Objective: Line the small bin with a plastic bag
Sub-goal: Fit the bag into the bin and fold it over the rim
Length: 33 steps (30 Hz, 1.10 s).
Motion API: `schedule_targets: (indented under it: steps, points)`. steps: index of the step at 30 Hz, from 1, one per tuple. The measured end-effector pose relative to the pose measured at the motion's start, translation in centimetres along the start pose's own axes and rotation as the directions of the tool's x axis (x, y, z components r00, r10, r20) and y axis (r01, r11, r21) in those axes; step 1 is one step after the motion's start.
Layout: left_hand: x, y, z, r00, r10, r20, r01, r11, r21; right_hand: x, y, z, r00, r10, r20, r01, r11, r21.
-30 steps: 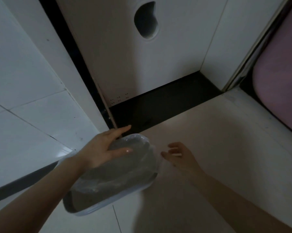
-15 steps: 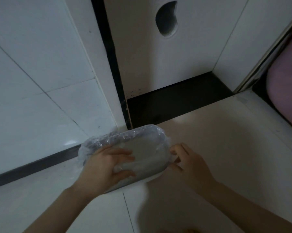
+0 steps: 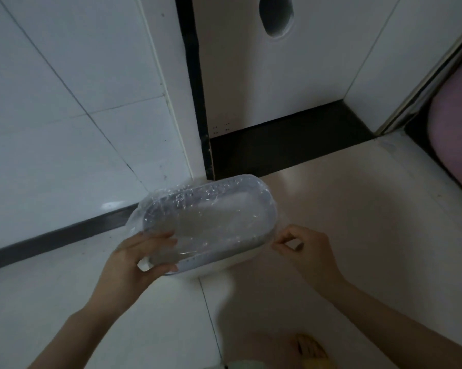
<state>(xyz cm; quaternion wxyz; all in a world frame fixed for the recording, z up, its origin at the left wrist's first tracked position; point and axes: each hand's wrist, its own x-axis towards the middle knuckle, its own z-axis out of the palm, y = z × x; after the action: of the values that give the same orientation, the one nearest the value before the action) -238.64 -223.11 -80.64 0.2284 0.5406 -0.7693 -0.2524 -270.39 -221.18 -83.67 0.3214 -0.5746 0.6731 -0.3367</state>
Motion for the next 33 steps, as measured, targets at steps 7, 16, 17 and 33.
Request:
schedule_targets:
  steps: [7, 16, 17, 33]
  points:
    - [-0.8, -1.4, -0.8, 0.994, 0.055, -0.093, -0.041, 0.988, 0.146, -0.1, -0.5, 0.7, 0.997, 0.023, 0.079, -0.017, 0.997, -0.076]
    - [-3.8, -0.8, 0.1, 0.977, -0.129, -0.172, 0.125, 0.992, -0.034, -0.3, -1.8, 0.9, 0.993, 0.103, 0.054, -0.099, 0.992, -0.073]
    - [-4.0, -0.8, -0.2, 0.960, -0.191, -0.203, 0.164, 0.976, -0.144, -0.4, -2.2, 0.2, 0.996, 0.078, 0.030, -0.076, 0.994, -0.074]
    - [-2.9, -2.7, 0.1, 0.590, -0.792, 0.155, 0.587, 0.290, -0.756, 2.2, -13.8, 10.2, 0.749, -0.278, 0.601, 0.476, 0.858, -0.196]
